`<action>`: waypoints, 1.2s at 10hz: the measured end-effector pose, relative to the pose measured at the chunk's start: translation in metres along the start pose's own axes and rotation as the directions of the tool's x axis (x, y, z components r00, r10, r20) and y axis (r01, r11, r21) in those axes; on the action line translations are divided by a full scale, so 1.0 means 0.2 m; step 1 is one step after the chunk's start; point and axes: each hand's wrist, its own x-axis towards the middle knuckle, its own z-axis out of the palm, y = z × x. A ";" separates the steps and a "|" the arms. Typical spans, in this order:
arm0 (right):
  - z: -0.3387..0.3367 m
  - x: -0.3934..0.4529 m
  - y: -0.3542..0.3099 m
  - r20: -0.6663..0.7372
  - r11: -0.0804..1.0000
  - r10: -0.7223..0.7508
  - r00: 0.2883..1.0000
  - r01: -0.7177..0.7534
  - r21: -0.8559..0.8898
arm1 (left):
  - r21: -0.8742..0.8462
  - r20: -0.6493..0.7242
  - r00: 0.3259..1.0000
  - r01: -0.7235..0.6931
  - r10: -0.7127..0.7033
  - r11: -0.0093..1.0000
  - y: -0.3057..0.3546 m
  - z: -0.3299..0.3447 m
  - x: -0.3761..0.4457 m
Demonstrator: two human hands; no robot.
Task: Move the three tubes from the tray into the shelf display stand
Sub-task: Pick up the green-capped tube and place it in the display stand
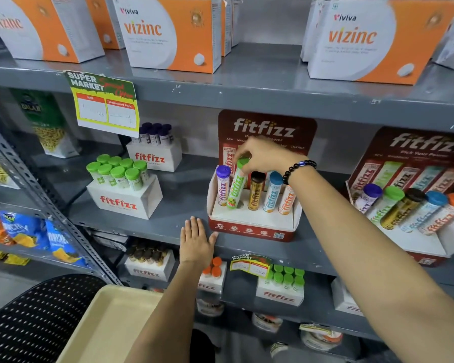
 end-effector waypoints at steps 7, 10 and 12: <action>0.09 0.09 0.04 -0.010 0.998 0.060 0.998 -0.060 -0.027 | -0.022 -0.004 1.000 0.014 -0.014 1.000 0.01 0.00 -0.01; 0.18 0.10 0.06 0.003 0.998 0.066 0.998 -0.066 -0.007 | -0.006 -0.005 1.000 0.020 -0.020 1.000 0.02 -0.01 -0.01; 0.16 0.09 0.08 -0.002 0.998 0.057 0.998 -0.057 -0.036 | 0.000 0.000 0.999 0.032 -0.032 0.999 0.02 -0.01 -0.01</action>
